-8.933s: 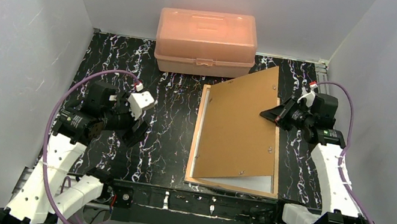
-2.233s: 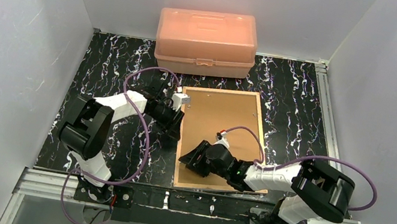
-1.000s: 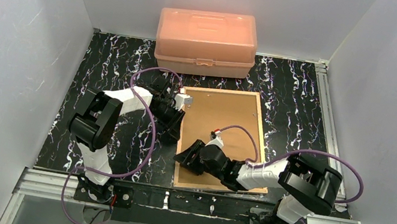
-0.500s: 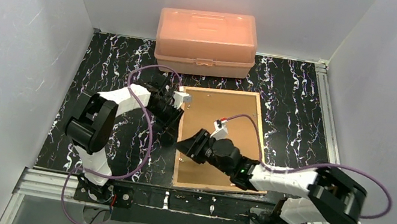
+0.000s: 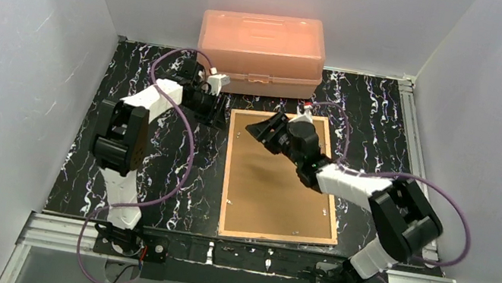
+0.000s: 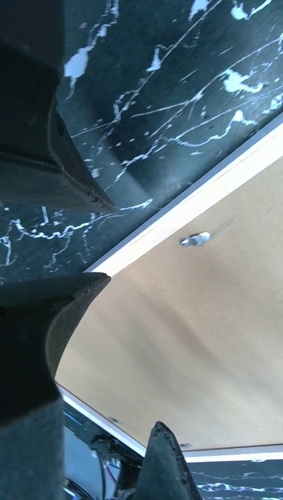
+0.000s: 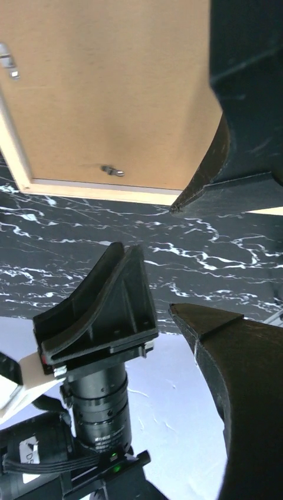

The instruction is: Put the photo into the frame

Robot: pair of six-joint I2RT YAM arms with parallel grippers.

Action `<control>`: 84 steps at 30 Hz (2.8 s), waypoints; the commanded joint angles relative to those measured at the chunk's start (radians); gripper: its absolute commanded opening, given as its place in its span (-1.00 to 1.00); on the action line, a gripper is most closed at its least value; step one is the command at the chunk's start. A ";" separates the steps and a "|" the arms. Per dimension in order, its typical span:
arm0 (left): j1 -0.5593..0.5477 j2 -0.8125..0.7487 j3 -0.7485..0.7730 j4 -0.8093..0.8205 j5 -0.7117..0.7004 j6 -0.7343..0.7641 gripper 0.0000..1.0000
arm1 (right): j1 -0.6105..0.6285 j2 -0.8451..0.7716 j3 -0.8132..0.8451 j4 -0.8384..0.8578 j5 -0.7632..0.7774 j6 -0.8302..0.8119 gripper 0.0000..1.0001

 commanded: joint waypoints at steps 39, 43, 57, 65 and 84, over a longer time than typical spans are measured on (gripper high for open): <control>0.006 0.224 0.062 0.076 0.030 -0.204 -0.51 | -0.060 0.517 0.370 0.053 -0.196 -0.015 0.22; 0.006 0.223 0.060 0.078 0.029 -0.201 -0.53 | -0.056 0.530 0.375 0.057 -0.197 -0.013 0.21; 0.010 0.208 0.051 0.085 0.023 -0.190 -0.57 | -0.054 0.507 0.348 0.014 -0.174 -0.023 0.20; 0.010 0.206 0.045 0.085 0.021 -0.188 -0.60 | -0.042 0.557 0.378 0.028 -0.190 -0.003 0.20; 0.019 0.195 0.048 0.068 0.024 -0.175 -0.63 | -0.038 0.598 0.416 0.097 -0.198 0.013 0.20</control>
